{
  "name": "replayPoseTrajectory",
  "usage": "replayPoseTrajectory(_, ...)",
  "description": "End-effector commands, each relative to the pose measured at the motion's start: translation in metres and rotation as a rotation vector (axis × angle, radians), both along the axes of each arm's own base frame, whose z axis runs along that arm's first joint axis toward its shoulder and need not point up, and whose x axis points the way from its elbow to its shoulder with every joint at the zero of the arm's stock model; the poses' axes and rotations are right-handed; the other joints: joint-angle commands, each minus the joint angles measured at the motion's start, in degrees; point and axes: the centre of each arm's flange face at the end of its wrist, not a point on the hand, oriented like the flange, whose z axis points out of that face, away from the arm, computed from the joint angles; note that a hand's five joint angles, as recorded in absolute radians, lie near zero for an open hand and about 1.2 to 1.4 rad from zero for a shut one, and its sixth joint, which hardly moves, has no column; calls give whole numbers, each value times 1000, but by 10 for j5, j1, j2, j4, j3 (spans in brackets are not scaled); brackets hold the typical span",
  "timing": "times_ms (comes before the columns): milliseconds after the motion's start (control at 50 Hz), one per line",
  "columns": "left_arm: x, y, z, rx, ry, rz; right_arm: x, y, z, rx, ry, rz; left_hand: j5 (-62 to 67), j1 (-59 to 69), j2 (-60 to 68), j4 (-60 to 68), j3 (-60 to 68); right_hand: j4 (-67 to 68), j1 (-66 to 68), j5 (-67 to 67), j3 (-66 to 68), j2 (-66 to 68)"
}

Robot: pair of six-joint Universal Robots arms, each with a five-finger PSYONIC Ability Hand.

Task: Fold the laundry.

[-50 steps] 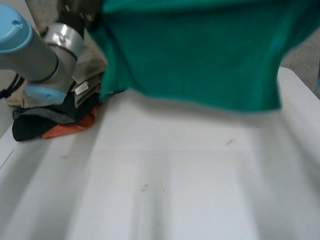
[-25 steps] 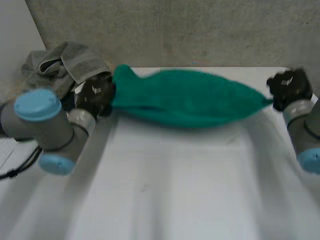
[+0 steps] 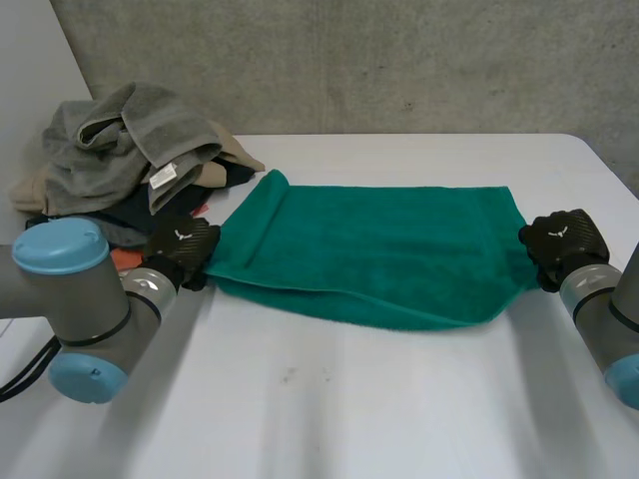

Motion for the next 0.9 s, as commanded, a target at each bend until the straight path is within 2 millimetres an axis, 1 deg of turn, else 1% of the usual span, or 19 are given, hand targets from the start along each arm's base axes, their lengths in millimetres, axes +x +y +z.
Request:
replayPoseTrajectory(20,8,7,16,-18,-3,0,-9,5,7,14,14,-20,146,137,129,131,134,112,149,116,115,122)
replayPoseTrajectory(80,13,22,34,-39,-8,-1,-14,15,27,15,22,-25,146,137,129,131,134,112,149,116,115,122)
replayPoseTrajectory(100,16,32,44,-43,-13,-2,-17,18,33,21,33,-30,146,137,129,131,134,112,149,116,115,122)
replayPoseTrajectory(160,21,50,55,-25,-35,-7,-27,32,46,68,104,-36,146,137,129,131,134,112,149,116,115,122)
replayPoseTrajectory(180,25,64,61,4,-67,-14,-32,41,53,100,152,-34,146,137,129,131,134,112,149,116,115,122)
replayPoseTrajectory(200,27,71,64,20,-90,-18,-35,47,56,120,184,-30,146,137,129,131,134,112,149,116,115,122)
replayPoseTrajectory(220,32,87,67,66,-141,-30,-37,52,58,139,205,-29,146,137,129,131,134,112,149,116,115,122)
replayPoseTrajectory(280,40,113,67,161,-235,-60,-45,71,60,232,301,-6,146,137,129,131,134,112,149,116,115,122)
replayPoseTrajectory(300,44,129,64,231,-299,-85,-46,77,59,259,323,6,146,137,129,131,134,112,149,116,115,122)
replayPoseTrajectory(340,48,143,61,300,-355,-117,-48,91,56,329,382,36,146,137,129,131,134,112,149,116,115,122)
replayPoseTrajectory(380,51,155,56,363,-414,-154,-50,98,53,366,411,54,146,137,129,131,134,112,149,116,115,122)
replayPoseTrajectory(440,50,152,56,344,-425,-160,-49,101,49,379,432,70,146,137,129,131,134,112,149,116,115,122)
replayPoseTrajectory(520,43,126,45,279,-412,-147,-47,94,47,338,423,66,146,137,129,131,134,112,149,116,115,122)
replayPoseTrajectory(540,37,113,41,236,-410,-148,-47,92,45,326,421,63,146,137,129,131,134,112,149,116,115,122)
replayPoseTrajectory(600,30,92,38,175,-396,-136,-46,77,38,287,423,53,146,137,129,131,134,112,149,116,115,122)
replayPoseTrajectory(620,26,80,39,134,-384,-133,-46,74,35,282,423,51,146,137,129,131,134,112,149,116,115,122)
replayPoseTrajectory(700,12,48,41,46,-358,-127,-43,51,28,209,405,35,146,137,129,131,134,112,149,116,115,122)
replayPoseTrajectory(760,0,26,37,10,-329,-124,-34,31,23,128,356,26,146,137,129,131,134,112,149,116,115,122)
replayPoseTrajectory(900,-15,-5,24,6,-278,-113,-11,-6,9,-12,323,53,146,137,129,131,134,112,149,116,115,122)
